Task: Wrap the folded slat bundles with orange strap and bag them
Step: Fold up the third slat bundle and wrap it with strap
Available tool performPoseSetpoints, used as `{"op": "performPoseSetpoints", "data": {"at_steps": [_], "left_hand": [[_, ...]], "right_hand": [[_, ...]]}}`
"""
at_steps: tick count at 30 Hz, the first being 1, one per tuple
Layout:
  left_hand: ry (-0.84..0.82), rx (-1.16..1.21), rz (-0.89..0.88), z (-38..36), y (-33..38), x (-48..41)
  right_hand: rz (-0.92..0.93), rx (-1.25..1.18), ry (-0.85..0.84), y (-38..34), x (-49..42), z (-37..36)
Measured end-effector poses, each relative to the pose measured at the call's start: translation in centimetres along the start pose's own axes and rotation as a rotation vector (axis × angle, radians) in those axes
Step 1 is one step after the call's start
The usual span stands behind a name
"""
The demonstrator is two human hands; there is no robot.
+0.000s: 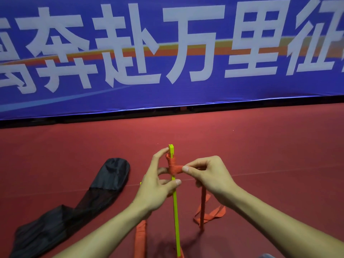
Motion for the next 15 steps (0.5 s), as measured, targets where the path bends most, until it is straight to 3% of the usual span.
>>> {"op": "performPoseSetpoints", "data": {"at_steps": [8,15], "left_hand": [[-0.08,0.087,0.11,-0.11,-0.63,0.0],[-0.133,0.14,0.183,-0.55,-0.89,0.15]], "right_hand": [[0.18,0.282,-0.11,-0.16,-0.64,-0.28],[0.134,0.193,-0.085,0.19,-0.68,0.03]]}}
Point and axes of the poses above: each hand's wrist, its own x-axis away from the middle knuckle, its own z-axis out of the back of the hand, y = z × x, the point moved 6 cm from there along -x, towards the middle knuckle, and after that the axes turned 13 degrees about y, right-handed, at the moved point
